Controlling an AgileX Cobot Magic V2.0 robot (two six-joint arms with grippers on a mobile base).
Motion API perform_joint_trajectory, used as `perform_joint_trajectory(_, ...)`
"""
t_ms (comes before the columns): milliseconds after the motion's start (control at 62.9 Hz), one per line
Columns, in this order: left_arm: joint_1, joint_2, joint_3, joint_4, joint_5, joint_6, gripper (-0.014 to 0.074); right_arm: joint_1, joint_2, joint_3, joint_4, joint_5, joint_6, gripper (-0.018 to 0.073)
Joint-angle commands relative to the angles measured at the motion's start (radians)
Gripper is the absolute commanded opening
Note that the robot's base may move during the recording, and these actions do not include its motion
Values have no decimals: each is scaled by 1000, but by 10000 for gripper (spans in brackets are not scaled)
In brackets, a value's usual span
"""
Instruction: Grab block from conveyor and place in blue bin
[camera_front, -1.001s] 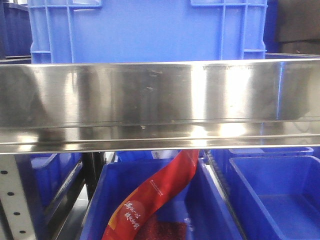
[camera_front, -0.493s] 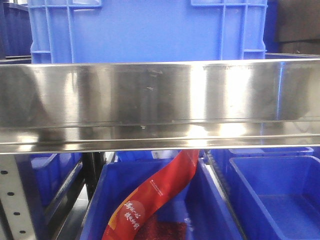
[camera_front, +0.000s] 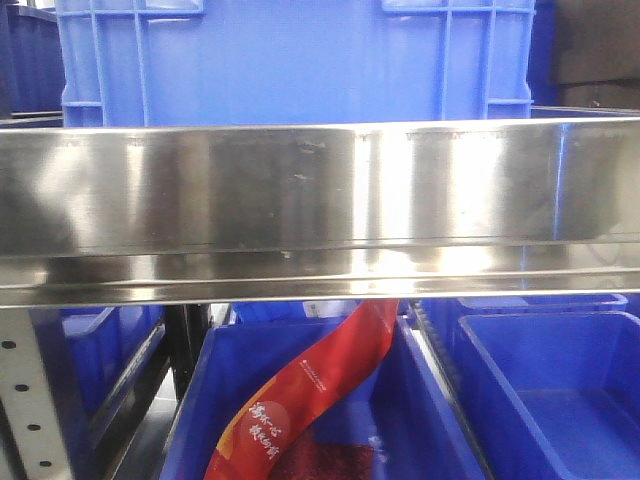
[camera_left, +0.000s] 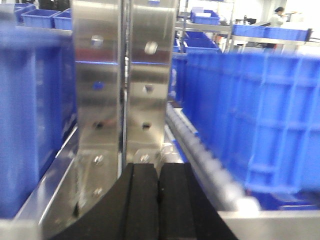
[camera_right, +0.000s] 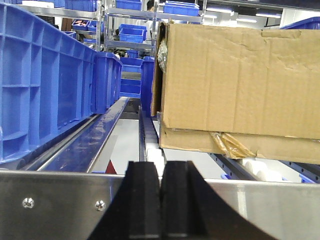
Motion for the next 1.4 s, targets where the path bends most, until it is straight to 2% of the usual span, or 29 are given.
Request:
perform_joint_trajectory(0,4,-67,79,68,-82,-4,-111,-7,-8,2,-6,-12,2,-163)
perform_joint_trajectory(143,15,-132,172,161,-97,-136,-111,-7,-8,2,-6,-12,2,-163)
perform_joint_trajectory(191,15,-132,205,174,-137,-157,-111,-7,-8,2,-6,-12,2,-163)
perform_joint_trajectory(270,11,-132,210,181,-179,-157,-111,-7,-8,2,-6,-12,2,-163)
perform_joint_trajectory(302,10,-132,210,181,-151,-157,-111,-7,-8,2,-6,-12,2,-163)
perform_joint_trajectory(1383,11,-132,210,174,-151,-149,-111,-7,-8,2,-6,-12,2,-163)
